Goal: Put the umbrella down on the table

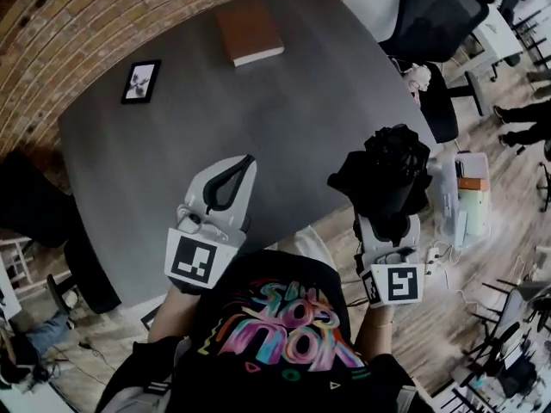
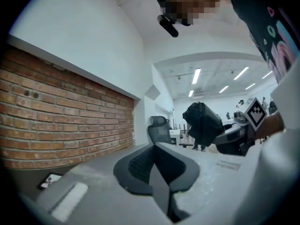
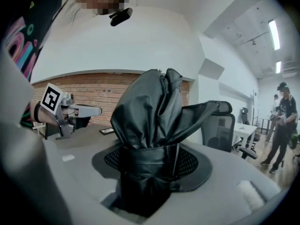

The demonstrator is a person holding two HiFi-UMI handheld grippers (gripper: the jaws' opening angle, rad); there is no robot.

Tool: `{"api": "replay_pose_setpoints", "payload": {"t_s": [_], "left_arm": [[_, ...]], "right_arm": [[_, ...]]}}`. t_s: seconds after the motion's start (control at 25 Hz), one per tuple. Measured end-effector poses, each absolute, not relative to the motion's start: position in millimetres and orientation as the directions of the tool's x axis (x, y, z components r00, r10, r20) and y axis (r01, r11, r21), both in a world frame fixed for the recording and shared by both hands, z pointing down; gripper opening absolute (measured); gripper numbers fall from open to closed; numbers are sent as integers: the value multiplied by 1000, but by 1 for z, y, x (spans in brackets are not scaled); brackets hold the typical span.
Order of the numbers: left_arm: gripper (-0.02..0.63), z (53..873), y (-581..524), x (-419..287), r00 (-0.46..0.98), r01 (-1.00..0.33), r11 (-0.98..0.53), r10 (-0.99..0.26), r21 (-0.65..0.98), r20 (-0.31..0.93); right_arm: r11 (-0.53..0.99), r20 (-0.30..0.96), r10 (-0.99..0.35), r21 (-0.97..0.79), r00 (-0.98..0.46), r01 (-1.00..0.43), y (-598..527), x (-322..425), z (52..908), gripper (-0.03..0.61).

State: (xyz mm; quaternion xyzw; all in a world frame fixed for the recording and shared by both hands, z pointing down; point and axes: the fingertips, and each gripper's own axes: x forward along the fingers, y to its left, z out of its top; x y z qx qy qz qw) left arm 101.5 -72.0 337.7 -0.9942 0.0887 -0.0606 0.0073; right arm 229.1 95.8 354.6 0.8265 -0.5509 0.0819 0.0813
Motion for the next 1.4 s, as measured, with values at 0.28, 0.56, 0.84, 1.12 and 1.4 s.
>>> {"api": "replay_pose_setpoints", "payload": {"t_s": [0.28, 0.56, 0.84, 1.12, 1.4], "left_arm": [[-2, 331, -121, 97, 889, -435, -898, -441, -69, 122], [-2, 326, -133, 80, 768, -620, -778, -628, -100, 123], [-2, 323, -146, 38, 670, -727, -680, -733, -92, 120], [-2, 321, -137, 25, 631, -762, -641, -767, -91, 116], [-2, 320, -157, -10, 606, -787, -613, -789, -65, 106]], "right_arm": [[-109, 219, -969, 49, 117, -993, 9, 261, 350, 250], [111, 191, -977, 53, -99, -992, -40, 269, 347, 250], [254, 196, -951, 54, -240, -966, -82, 243, 344, 250], [309, 199, -935, 57, -293, -949, -85, 233, 340, 251], [343, 223, -921, 71, -320, -937, -110, 197, 342, 251]]}}
